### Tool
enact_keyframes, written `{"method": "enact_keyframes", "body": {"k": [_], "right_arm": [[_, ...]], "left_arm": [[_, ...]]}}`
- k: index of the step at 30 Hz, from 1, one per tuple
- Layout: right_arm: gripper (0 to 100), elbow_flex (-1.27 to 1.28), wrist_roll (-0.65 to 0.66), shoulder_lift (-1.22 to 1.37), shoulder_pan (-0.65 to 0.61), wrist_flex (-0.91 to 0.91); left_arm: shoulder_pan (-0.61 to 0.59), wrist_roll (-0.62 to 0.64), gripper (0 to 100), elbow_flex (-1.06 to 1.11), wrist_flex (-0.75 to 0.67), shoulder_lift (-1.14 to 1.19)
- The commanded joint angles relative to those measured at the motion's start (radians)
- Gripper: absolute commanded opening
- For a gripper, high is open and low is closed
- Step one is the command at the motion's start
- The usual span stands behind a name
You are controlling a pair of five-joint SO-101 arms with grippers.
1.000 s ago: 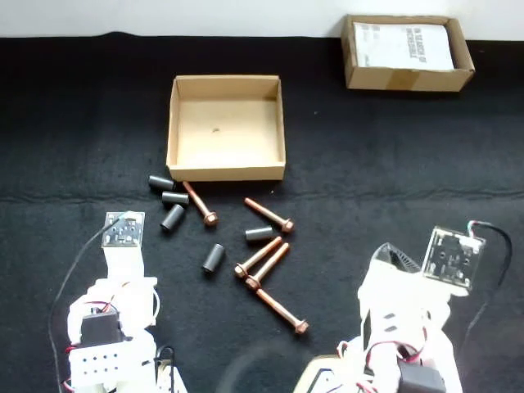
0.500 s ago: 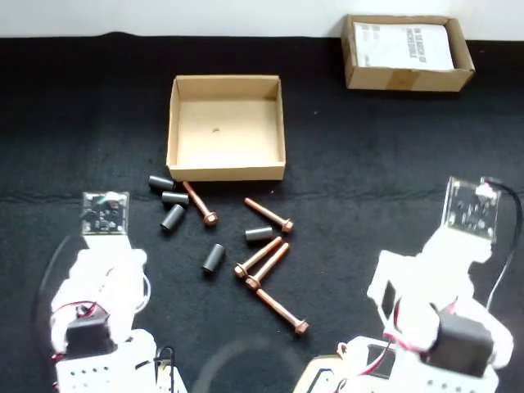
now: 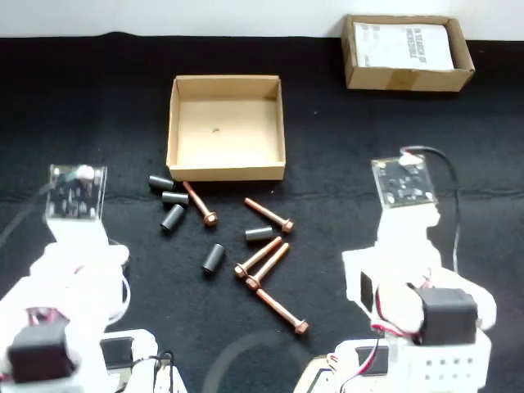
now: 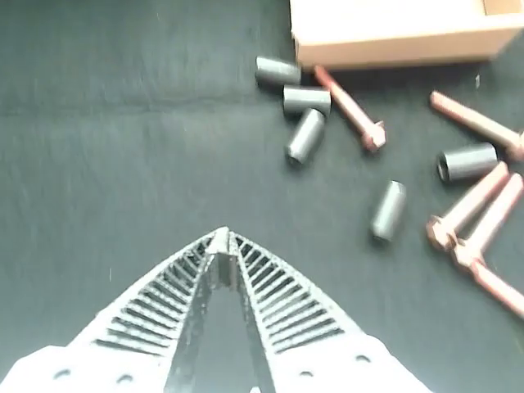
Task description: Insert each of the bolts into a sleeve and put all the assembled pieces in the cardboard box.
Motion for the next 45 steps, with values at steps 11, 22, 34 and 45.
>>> {"method": "enact_keyframes", "body": {"k": [11, 22, 34, 45], "right_arm": [[14.9, -0.157, -0.164, 0.315, -0.174, 0.002], [14.9, 0.002, -0.164, 0.323, -0.337, -0.337], [14.9, 0.206, -0.404, 0.352, -0.545, -0.647], [15.5, 0.102, -0.631, 0.769, -0.753, -0.555]], "left_arm": [[0.148, 0.0, 4, -0.13, 0.084, 0.254], [0.079, 0.066, 28, -0.005, 0.081, 0.252], [-0.07, 0.021, 28, 0.226, -0.06, 0.252], [-0.148, 0.028, 28, 0.265, -0.1, 0.246]]}}
